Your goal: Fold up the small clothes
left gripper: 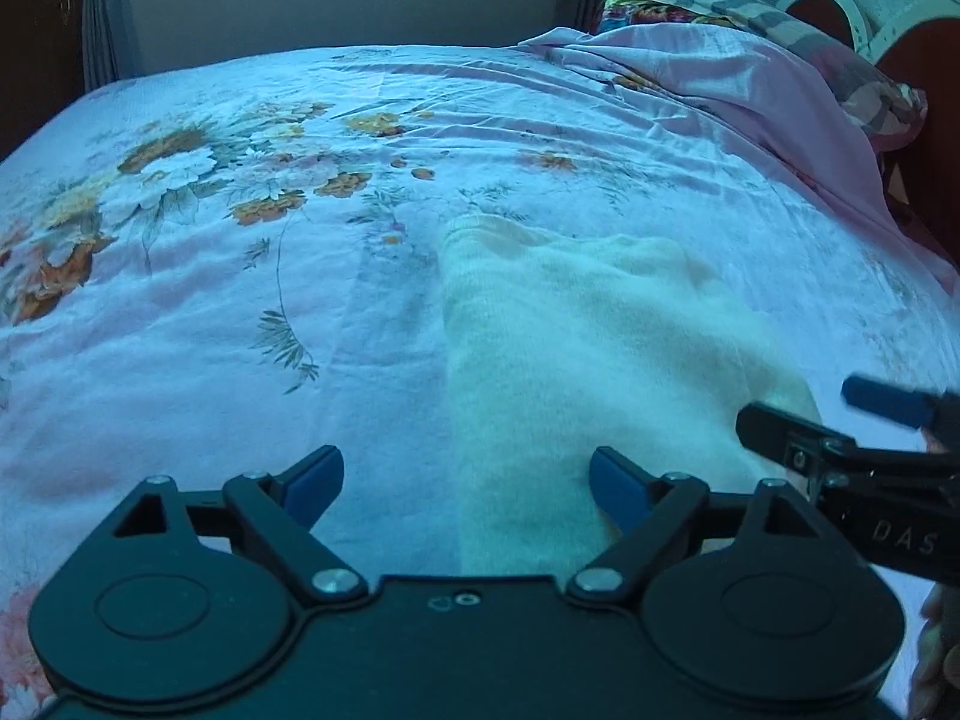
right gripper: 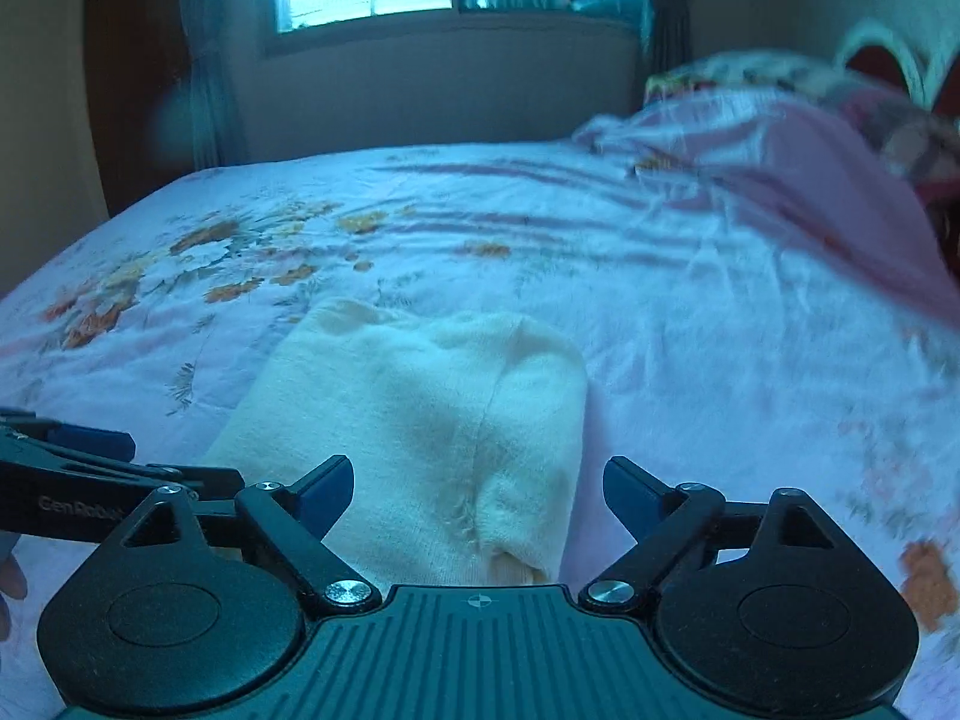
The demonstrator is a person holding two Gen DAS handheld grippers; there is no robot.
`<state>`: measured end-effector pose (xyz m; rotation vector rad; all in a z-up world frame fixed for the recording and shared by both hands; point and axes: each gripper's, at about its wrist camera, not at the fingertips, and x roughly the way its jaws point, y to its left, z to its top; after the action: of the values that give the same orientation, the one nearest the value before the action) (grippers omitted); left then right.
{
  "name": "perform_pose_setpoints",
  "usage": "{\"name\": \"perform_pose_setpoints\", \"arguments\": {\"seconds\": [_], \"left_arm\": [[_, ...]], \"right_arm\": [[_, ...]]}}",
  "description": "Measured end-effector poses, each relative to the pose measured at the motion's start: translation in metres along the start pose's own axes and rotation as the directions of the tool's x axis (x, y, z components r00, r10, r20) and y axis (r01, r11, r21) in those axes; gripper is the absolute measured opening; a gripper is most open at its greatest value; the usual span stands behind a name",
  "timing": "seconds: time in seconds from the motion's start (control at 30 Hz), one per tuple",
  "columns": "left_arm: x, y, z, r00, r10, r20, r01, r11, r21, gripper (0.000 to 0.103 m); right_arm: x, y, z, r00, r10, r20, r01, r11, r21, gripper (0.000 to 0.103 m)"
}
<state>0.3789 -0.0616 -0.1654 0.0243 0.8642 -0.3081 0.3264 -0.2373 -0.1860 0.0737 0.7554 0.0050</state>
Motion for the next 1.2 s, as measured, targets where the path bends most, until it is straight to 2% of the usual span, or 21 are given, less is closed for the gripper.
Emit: {"name": "perform_pose_setpoints", "arguments": {"seconds": [0.13, 0.23, 0.33, 0.37, 0.4, 0.43, 0.47, 0.57, 0.67, 0.77, 0.83, 0.97, 1.1, 1.2], "left_arm": [[0.019, 0.012, 0.006, 0.999, -0.044, -0.022, 0.043, 0.998, -0.037, 0.096], [0.036, 0.021, 0.007, 0.988, -0.133, -0.073, 0.125, 0.987, -0.101, 0.096], [0.046, 0.024, 0.005, 0.976, -0.197, -0.087, 0.185, 0.974, -0.131, 0.09], [0.047, 0.023, 0.004, 0.971, -0.222, -0.088, 0.209, 0.969, -0.134, 0.078], [0.047, 0.022, 0.003, 0.966, -0.243, -0.09, 0.229, 0.963, -0.141, 0.056], [0.048, 0.019, 0.003, 0.957, -0.273, -0.098, 0.256, 0.954, -0.158, 0.048], [0.046, 0.016, 0.004, 0.961, -0.26, -0.096, 0.243, 0.957, -0.158, 0.045], [0.038, 0.011, 0.005, 0.968, -0.24, -0.074, 0.227, 0.962, -0.149, 0.035], [0.021, 0.013, 0.007, 0.968, -0.25, -0.033, 0.243, 0.959, -0.149, 0.031], [-0.003, 0.021, 0.013, 0.968, -0.25, 0.02, 0.25, 0.957, -0.144, 0.03], [-0.023, 0.034, 0.018, 0.969, -0.24, 0.065, 0.247, 0.956, -0.156, 0.03], [-0.058, 0.074, 0.033, 0.973, -0.198, 0.117, 0.217, 0.961, -0.171, 0.03], [-0.078, 0.116, 0.03, 0.982, -0.139, 0.128, 0.163, 0.967, -0.194, 0.03], [-0.076, 0.146, 0.015, 0.99, -0.097, 0.098, 0.117, 0.969, -0.218, 0.031]], "right_arm": [[0.024, -0.035, 0.001, 0.997, 0.034, -0.065, -0.022, 0.985, 0.17, 0.09], [0.04, -0.057, -0.001, 0.982, 0.153, -0.114, -0.113, 0.947, 0.3, 0.09], [0.048, -0.065, -0.001, 0.967, 0.223, -0.119, -0.169, 0.92, 0.354, 0.089], [0.051, -0.063, -0.001, 0.958, 0.258, -0.127, -0.197, 0.91, 0.365, 0.072], [0.053, -0.06, -0.002, 0.951, 0.276, -0.14, -0.208, 0.906, 0.37, 0.05], [0.053, -0.056, -0.003, 0.947, 0.286, -0.144, -0.218, 0.906, 0.364, 0.046], [0.053, -0.052, -0.003, 0.947, 0.287, -0.147, -0.222, 0.911, 0.349, 0.039], [0.048, -0.049, -0.001, 0.946, 0.297, -0.127, -0.235, 0.902, 0.362, 0.029], [0.031, -0.037, 0.007, 0.954, 0.29, -0.074, -0.253, 0.914, 0.317, 0.027], [0.011, -0.018, 0.021, 0.946, 0.324, -0.01, -0.307, 0.906, 0.293, 0.027], [0.001, 0.007, 0.036, 0.938, 0.345, 0.025, -0.341, 0.909, 0.241, 0.027], [-0.007, 0.049, 0.06, 0.911, 0.407, 0.062, -0.411, 0.89, 0.197, 0.027], [0.004, 0.093, 0.065, 0.885, 0.463, 0.048, -0.463, 0.864, 0.198, 0.027], [0.02, 0.122, 0.052, 0.878, 0.478, 0.006, -0.471, 0.864, 0.18, 0.027]]}}
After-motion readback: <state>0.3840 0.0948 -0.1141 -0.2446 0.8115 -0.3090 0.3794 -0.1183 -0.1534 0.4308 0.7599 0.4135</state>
